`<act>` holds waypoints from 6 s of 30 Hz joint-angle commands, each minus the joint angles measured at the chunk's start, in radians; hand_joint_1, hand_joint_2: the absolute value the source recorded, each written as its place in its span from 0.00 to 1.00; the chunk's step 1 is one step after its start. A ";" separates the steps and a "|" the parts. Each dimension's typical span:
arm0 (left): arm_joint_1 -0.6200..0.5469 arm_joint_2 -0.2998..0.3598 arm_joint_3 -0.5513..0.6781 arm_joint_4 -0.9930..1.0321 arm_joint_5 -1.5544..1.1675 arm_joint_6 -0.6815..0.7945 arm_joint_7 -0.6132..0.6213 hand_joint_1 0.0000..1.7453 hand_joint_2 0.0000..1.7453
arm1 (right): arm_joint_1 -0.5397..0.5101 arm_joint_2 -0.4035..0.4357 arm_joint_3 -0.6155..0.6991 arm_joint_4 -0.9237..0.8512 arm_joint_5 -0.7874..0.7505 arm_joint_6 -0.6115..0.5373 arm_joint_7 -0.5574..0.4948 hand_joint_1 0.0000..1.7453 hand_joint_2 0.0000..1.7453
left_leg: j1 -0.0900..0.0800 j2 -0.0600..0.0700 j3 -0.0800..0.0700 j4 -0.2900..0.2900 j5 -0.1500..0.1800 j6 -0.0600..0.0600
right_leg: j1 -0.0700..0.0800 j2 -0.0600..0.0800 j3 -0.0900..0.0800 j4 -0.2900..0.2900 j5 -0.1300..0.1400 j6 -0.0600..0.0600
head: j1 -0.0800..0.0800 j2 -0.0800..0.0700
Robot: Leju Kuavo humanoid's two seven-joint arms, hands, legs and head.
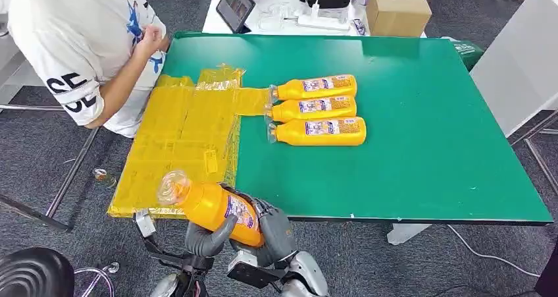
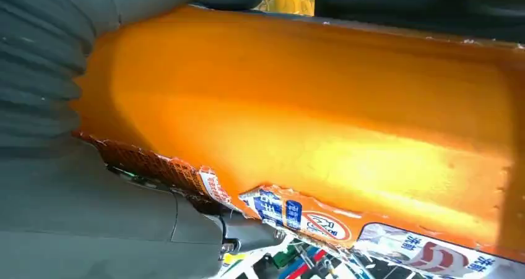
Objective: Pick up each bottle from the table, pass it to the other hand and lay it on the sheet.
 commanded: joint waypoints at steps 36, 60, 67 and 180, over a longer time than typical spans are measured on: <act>-0.652 0.163 0.203 0.635 -1.758 1.080 0.079 1.00 1.00 | 0.129 -0.053 -0.230 -0.759 -0.584 0.171 -0.048 0.00 0.00 | -0.001 -0.002 0.003 -0.001 0.001 0.001 | 0.000 -0.003 0.005 0.000 0.000 -0.002 | 0.001 0.000; -0.651 0.198 0.245 0.848 -1.838 0.822 0.108 1.00 1.00 | 0.122 -0.001 -0.332 -0.619 -0.604 0.261 -0.048 0.00 0.00 | 0.000 0.002 0.004 -0.001 0.000 0.001 | 0.001 0.002 0.006 -0.001 0.001 -0.002 | 0.001 0.000; -0.638 0.177 0.283 0.847 -1.767 0.734 0.065 0.00 1.00 | 0.114 0.004 -0.332 -0.589 -0.596 0.273 -0.048 0.00 0.00 | 0.000 0.001 0.005 -0.001 0.001 0.001 | 0.000 0.002 0.007 -0.001 0.001 -0.002 | 0.000 0.000; -0.268 0.074 0.015 0.069 -0.844 1.068 -0.317 0.00 1.00 | -0.559 -0.512 -0.131 0.177 0.027 0.796 0.340 0.00 1.00 | -0.001 -0.003 0.005 0.000 0.001 0.002 | -0.001 -0.001 0.009 -0.001 0.002 -0.001 | 0.000 0.000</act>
